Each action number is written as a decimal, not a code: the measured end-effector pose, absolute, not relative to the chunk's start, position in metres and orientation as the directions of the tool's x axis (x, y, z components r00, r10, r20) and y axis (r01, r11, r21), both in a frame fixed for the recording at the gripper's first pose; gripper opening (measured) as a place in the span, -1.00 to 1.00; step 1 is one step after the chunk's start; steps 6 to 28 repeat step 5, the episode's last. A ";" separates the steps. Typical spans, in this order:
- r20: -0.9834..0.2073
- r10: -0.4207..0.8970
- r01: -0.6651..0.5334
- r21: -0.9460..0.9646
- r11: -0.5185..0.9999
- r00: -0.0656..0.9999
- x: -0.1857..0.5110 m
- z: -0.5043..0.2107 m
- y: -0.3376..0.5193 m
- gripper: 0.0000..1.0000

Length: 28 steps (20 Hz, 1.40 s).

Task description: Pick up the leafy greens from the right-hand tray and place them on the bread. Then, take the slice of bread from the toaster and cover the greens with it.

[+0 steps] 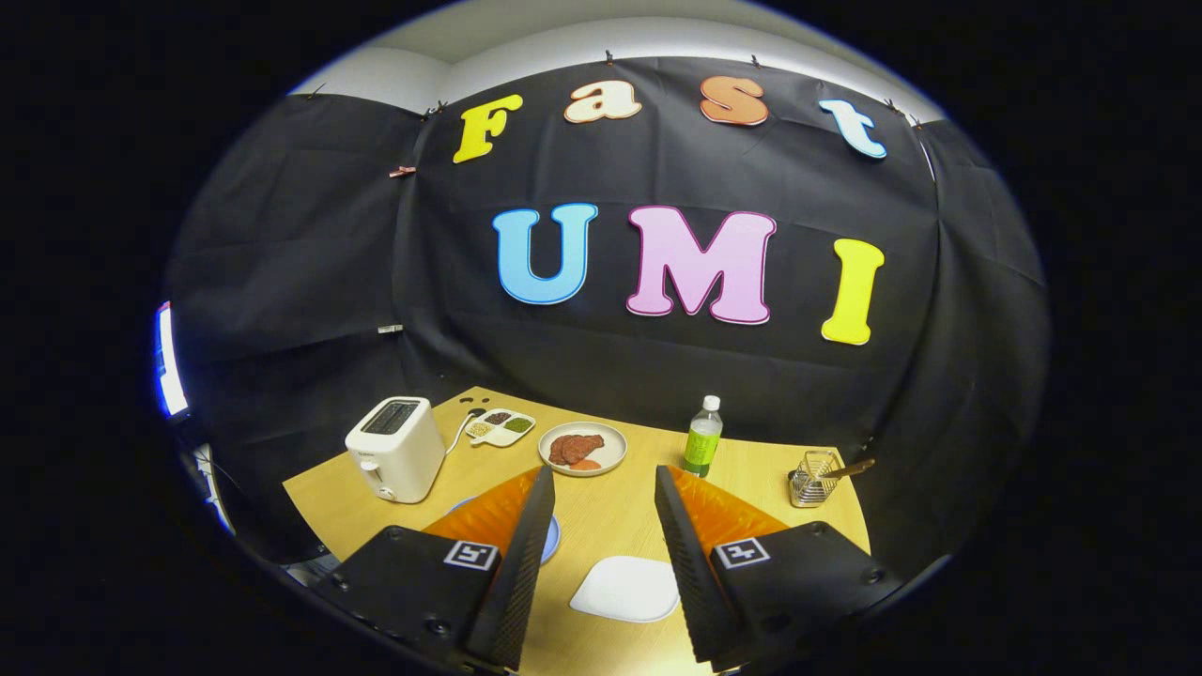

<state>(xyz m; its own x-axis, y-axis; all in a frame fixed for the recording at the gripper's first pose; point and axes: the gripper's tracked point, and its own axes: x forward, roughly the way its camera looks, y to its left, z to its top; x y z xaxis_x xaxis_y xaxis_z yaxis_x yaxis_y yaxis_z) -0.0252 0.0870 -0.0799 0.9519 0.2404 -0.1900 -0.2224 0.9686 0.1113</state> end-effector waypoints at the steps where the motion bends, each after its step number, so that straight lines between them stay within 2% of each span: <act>1: -0.191 0.239 -0.220 0.112 0.969 0.952 -0.026 -0.079 0.086 0.37; 28: -0.189 0.230 -0.210 0.120 0.970 0.955 -0.025 -0.078 0.083 0.37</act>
